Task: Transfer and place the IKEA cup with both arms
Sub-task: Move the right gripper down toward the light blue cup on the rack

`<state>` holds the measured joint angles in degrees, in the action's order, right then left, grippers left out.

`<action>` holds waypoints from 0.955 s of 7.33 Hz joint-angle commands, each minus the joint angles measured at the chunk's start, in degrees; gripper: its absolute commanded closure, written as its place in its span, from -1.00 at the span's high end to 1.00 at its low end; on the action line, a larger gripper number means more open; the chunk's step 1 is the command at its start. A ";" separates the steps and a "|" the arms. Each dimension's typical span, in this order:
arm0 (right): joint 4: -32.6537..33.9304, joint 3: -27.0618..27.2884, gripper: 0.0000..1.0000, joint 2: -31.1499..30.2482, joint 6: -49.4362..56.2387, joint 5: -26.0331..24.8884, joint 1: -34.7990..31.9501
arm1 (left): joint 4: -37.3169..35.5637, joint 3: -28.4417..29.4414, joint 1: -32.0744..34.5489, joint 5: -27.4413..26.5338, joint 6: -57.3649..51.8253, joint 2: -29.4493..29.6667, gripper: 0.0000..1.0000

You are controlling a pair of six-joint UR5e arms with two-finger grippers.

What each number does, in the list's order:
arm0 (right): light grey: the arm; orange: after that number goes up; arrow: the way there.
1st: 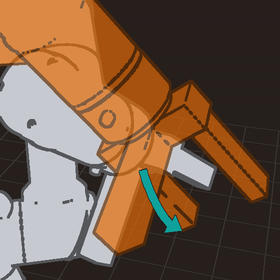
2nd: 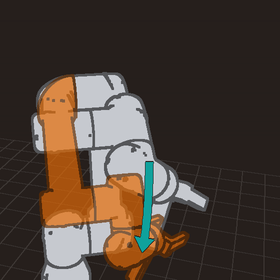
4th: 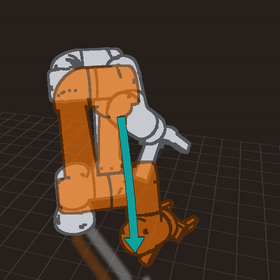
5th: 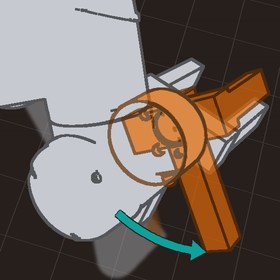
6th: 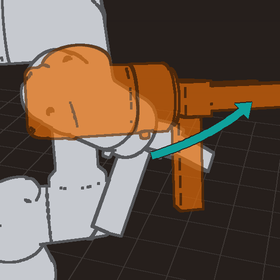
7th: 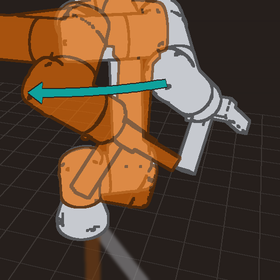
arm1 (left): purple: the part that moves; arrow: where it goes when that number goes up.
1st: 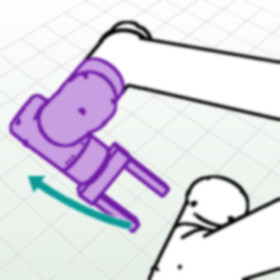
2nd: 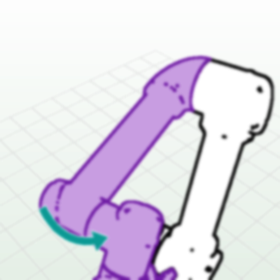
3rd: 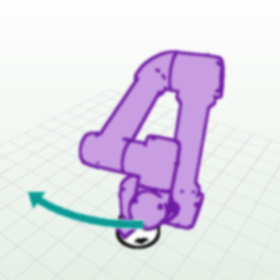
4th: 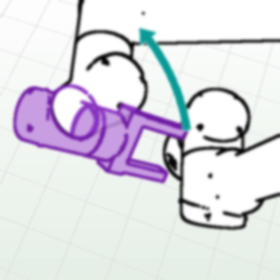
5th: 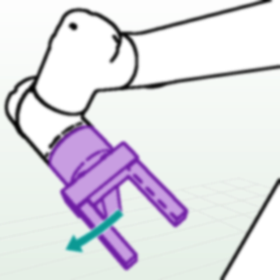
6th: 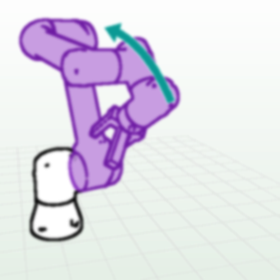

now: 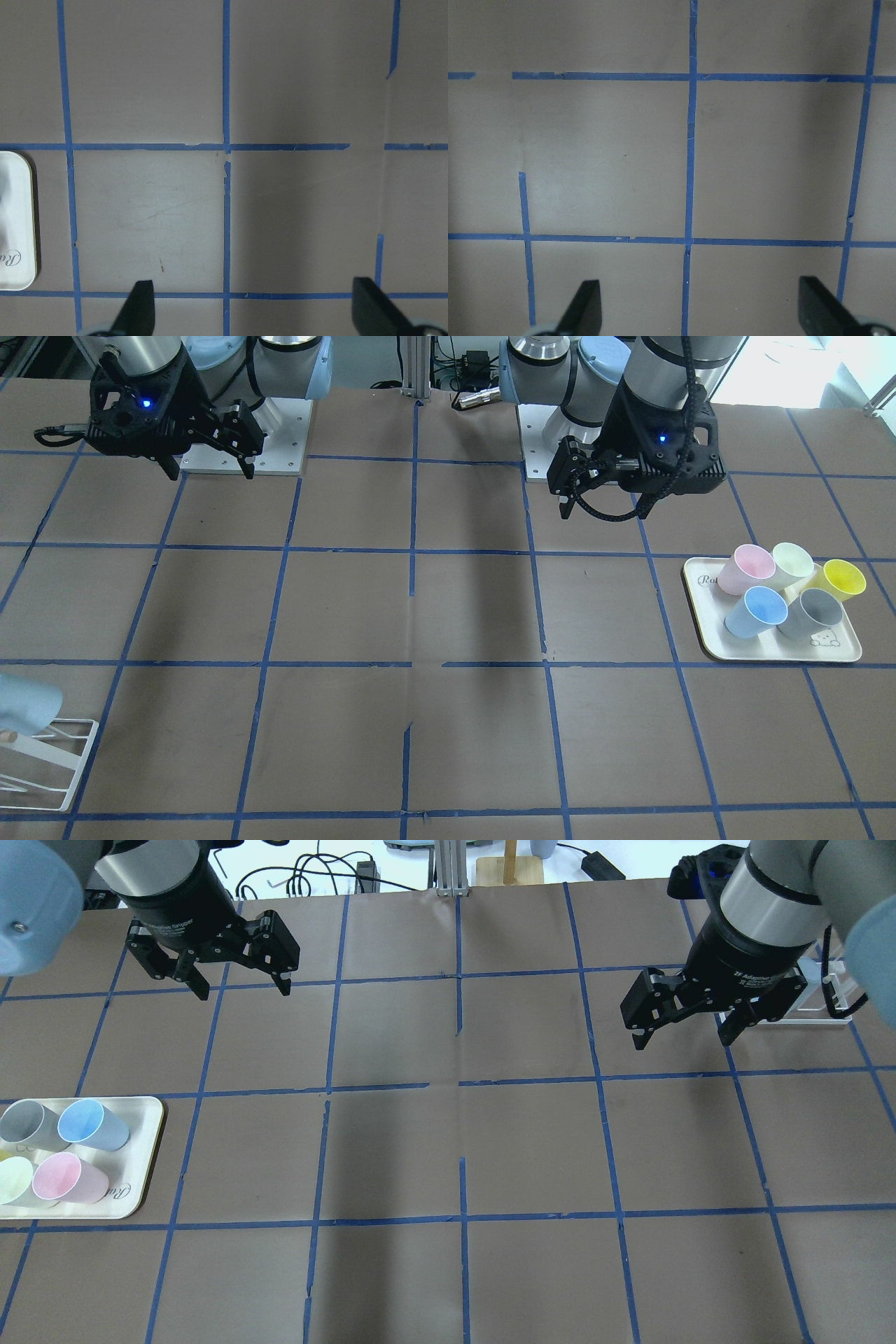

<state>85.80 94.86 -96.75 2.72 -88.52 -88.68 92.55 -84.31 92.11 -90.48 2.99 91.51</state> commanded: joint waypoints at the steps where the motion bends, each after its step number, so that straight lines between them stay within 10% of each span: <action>1: 0.76 -0.03 1.00 0.07 0.00 0.10 0.00 | -0.09 0.11 0.00 0.04 0.00 0.33 1.00; 7: 1.64 -0.12 1.00 0.34 8.28 -0.34 8.05 | -0.35 -0.95 -0.09 0.13 -0.09 0.16 1.00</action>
<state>86.99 94.89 -96.41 5.46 -88.63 -84.66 92.30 -85.15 92.02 -90.42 2.90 91.66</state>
